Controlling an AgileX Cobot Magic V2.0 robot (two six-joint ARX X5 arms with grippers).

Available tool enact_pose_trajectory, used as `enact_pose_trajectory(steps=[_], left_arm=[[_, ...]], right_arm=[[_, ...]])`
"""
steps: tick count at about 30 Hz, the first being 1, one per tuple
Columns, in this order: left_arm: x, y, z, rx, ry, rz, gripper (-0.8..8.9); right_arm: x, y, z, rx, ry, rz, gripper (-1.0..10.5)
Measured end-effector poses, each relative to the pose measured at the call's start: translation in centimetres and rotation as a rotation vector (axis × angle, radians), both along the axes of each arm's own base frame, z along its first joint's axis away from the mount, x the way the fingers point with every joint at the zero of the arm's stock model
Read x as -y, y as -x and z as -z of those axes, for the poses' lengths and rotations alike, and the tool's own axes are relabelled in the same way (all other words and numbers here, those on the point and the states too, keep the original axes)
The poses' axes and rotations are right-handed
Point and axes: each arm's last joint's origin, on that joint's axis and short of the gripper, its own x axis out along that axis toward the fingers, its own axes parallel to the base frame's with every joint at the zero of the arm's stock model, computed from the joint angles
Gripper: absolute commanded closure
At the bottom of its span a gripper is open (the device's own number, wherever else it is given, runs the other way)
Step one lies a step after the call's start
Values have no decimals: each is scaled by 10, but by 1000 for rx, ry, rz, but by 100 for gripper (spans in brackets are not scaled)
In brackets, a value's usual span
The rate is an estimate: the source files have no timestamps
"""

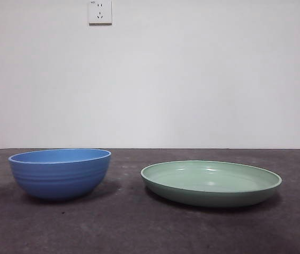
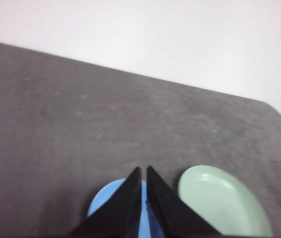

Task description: Pick up the blue bowl, put it on the green plate, put it on desk

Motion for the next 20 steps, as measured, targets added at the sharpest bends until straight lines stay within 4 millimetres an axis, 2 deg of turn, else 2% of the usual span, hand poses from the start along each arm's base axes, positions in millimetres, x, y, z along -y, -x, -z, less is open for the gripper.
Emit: enact_pose_trajectory(steps=[4, 10, 14, 20], left_arm=[[6, -18, -22, -63, 19, 119, 797], [16, -48, -25, -225, 57, 288, 794], [21, -63, -27, -286, 73, 337, 794], [24, -77, -26, -352, 82, 370, 789]], right_arm=[[-4, -13, -20, -125, -9, -111, 934], [-12, -36, -39, -313, 16, -302, 934], [-14, -50, -44, -351, 72, -343, 934], [-15, -61, -39, -367, 122, -369, 934]])
